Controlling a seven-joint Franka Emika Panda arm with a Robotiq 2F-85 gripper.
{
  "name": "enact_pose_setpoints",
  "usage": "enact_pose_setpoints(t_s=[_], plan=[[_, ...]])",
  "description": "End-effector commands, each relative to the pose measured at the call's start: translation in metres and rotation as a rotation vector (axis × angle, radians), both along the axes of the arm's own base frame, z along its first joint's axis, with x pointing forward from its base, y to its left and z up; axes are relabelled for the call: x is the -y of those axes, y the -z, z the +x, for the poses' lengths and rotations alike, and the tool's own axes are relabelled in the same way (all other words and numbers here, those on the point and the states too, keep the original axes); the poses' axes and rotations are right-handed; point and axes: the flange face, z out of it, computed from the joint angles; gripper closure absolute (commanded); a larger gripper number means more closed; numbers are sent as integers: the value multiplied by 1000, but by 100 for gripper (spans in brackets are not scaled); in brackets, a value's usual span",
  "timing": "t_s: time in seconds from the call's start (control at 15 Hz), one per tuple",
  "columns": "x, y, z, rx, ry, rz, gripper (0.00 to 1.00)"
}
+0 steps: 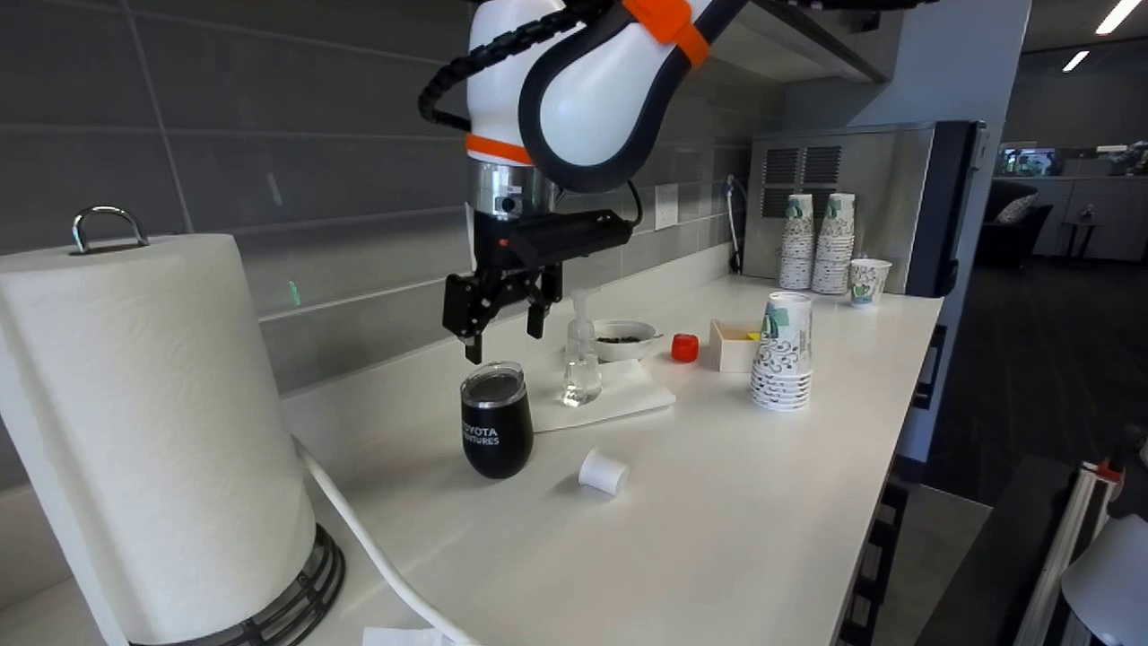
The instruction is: Put the clear lid on the black object
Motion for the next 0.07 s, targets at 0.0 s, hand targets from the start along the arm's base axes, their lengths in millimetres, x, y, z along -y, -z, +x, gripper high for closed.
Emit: enact_pose_setpoints(t_s=[0.0], plan=[[13, -12, -21, 0, 12, -7, 0]])
